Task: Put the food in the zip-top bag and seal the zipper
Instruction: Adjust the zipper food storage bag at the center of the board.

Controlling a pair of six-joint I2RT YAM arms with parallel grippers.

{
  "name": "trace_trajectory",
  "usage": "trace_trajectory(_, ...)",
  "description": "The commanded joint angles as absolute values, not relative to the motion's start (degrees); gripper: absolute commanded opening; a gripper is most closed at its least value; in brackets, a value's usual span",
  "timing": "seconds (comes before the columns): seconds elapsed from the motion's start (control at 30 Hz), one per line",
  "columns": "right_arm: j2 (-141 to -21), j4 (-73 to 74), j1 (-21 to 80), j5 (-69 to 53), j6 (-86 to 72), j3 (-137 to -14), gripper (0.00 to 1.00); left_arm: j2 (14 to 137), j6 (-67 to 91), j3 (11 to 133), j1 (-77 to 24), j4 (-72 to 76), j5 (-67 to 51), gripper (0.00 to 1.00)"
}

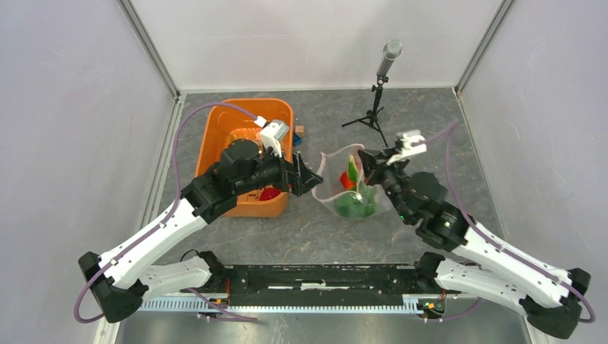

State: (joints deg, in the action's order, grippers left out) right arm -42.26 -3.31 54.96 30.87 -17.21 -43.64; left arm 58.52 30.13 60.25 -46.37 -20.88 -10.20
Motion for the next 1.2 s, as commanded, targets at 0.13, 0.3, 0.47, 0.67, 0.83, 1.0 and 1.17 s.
trace_trajectory(0.13,-43.6,-3.3,54.9,35.1,-14.8,-45.5,0.0,55.3,26.7,62.7,-46.5,-26.2,4.2,1.0)
trace_trajectory(0.3,-38.5,-4.6,54.9,39.3,-12.3,-43.6,0.0,51.6,25.1,63.0,-46.0,-29.3,17.0,1.0)
trace_trajectory(0.47,-36.2,-5.6,54.9,39.1,-13.6,-40.5,0.0,51.5,23.4,63.8,-43.1,-30.5,21.3,1.0)
trace_trajectory(0.67,-33.5,-5.6,54.9,43.0,-14.4,-35.0,0.0,55.9,24.2,65.1,-32.3,-35.1,17.4,1.0)
trace_trajectory(0.83,-33.6,-5.4,54.9,36.8,-14.4,-33.6,0.0,57.6,25.4,61.4,-22.3,-31.8,12.6,1.0)
trace_trajectory(1.0,-31.5,-9.2,54.9,30.1,-12.8,-30.6,0.0,66.3,24.2,62.0,-17.1,-30.1,10.5,0.98)
trace_trajectory(1.17,-30.1,-7.4,54.9,27.5,-9.4,-30.9,0.0,78.0,22.3,66.3,-13.8,-30.7,8.2,0.97)
